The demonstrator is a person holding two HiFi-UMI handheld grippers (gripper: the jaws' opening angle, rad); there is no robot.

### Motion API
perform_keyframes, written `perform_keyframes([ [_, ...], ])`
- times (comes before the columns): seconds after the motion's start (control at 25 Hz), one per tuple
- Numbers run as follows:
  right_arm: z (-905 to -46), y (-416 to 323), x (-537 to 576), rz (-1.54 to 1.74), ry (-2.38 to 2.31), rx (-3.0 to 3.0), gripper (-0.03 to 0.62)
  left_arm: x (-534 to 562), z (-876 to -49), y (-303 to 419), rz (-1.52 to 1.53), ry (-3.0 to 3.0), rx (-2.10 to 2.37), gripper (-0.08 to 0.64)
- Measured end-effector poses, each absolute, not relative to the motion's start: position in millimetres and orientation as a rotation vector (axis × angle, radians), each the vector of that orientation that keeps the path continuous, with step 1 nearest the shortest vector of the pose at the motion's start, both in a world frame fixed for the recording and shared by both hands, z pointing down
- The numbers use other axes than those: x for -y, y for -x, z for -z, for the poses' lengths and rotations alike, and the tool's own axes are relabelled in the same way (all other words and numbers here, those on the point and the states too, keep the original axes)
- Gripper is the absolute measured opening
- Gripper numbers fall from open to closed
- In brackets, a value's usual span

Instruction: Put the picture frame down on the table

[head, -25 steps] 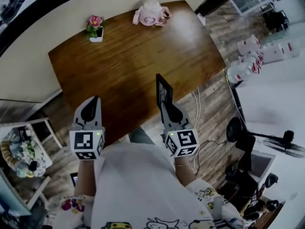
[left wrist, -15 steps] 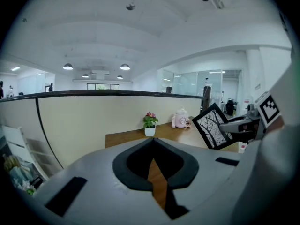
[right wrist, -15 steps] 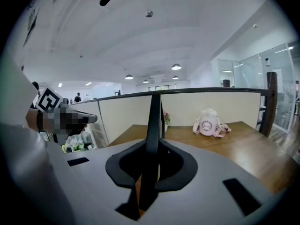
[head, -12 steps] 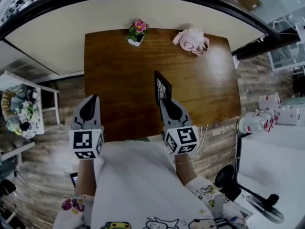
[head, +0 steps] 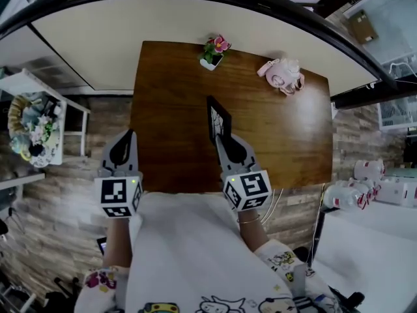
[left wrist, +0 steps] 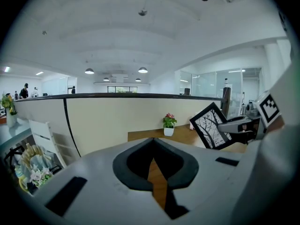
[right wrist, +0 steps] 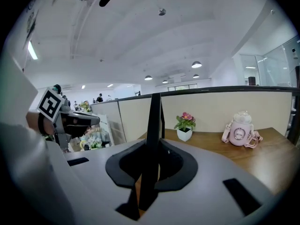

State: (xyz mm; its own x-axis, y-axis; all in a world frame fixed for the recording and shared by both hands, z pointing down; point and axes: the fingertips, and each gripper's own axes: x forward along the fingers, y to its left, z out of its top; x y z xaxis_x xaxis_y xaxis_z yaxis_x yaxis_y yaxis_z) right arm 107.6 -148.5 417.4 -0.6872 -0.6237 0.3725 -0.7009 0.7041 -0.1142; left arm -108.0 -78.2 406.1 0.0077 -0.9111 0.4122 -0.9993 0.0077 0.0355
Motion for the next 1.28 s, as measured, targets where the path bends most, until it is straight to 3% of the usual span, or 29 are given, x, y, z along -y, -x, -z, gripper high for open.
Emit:
perform_keyframes([
  [1.28,-424.5,-63.3,129.6,-0.395,-0.999,2.569,0.040,65.6,-424.8,128.4,-0.393,-2.022,1.864,0.003],
])
